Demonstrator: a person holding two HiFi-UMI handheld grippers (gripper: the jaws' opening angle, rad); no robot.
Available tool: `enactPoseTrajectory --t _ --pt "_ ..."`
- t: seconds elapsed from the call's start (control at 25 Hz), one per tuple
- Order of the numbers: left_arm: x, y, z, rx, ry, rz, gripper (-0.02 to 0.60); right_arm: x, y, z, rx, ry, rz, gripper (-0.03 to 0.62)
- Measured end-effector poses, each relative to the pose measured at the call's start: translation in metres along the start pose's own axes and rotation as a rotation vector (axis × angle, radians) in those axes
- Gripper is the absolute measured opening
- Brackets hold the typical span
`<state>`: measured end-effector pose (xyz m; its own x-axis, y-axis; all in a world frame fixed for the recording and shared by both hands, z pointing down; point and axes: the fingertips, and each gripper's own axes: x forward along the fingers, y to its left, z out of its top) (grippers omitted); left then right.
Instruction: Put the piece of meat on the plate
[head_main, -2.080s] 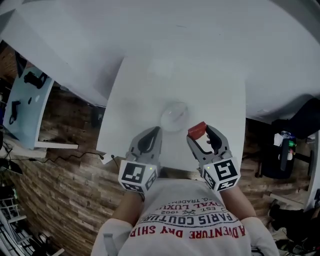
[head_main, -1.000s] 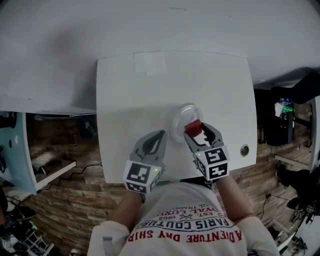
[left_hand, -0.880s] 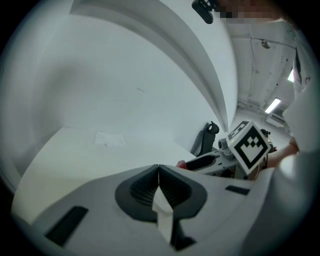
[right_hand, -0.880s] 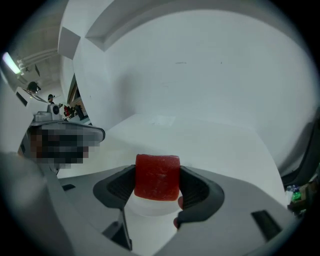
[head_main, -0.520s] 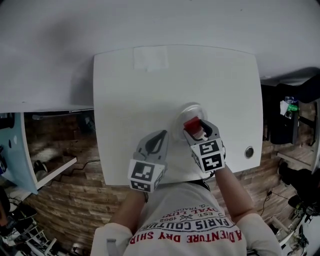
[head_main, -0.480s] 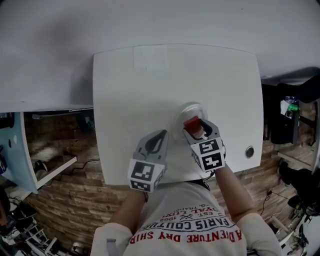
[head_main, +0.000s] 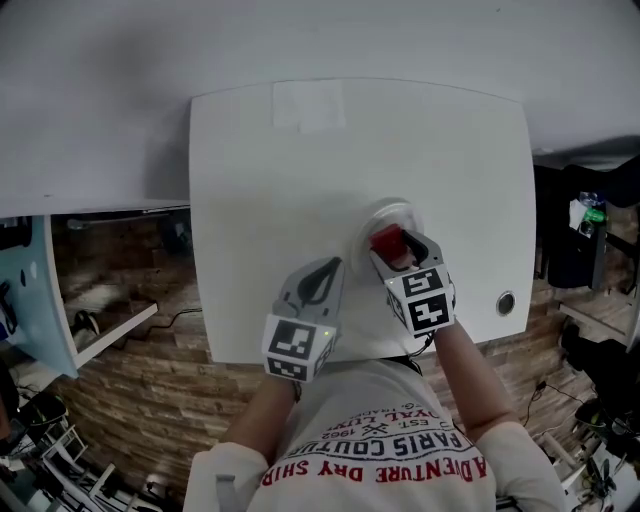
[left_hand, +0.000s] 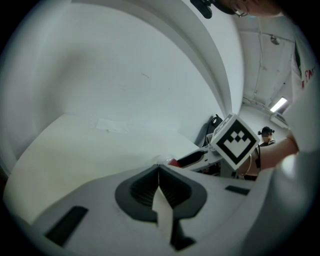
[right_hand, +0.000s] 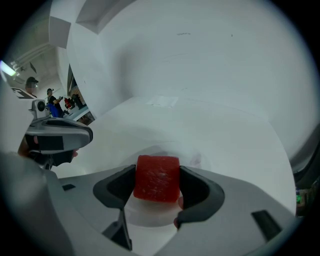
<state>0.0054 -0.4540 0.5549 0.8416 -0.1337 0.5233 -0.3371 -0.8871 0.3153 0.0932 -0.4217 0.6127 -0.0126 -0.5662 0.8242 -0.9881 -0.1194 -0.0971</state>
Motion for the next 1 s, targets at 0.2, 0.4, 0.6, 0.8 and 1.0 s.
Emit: enactPoseTrajectory --t 0.2,0.4,0.6,0.8,1.0 --pt "0.001 -0.003 0.003 0.009 -0.006 -0.007 0.006 0.005 0.000 0.000 0.022 -0.007 -0.001 0.284" --pt "-0.002 -0.007 0.006 0.019 -0.006 -0.012 0.006 0.005 0.000 -0.001 0.023 0.006 -0.008 0.284" --pt "-0.009 -0.007 0.009 0.027 -0.013 -0.004 0.006 0.001 0.001 0.002 0.010 -0.007 -0.021 0.290" --pt "-0.016 -0.007 0.017 0.037 -0.031 0.002 0.006 -0.023 0.008 0.021 0.011 -0.091 -0.019 0.290" --pt "-0.023 -0.012 0.037 0.051 -0.079 -0.001 0.006 -0.053 0.015 0.042 0.064 -0.186 -0.038 0.262"
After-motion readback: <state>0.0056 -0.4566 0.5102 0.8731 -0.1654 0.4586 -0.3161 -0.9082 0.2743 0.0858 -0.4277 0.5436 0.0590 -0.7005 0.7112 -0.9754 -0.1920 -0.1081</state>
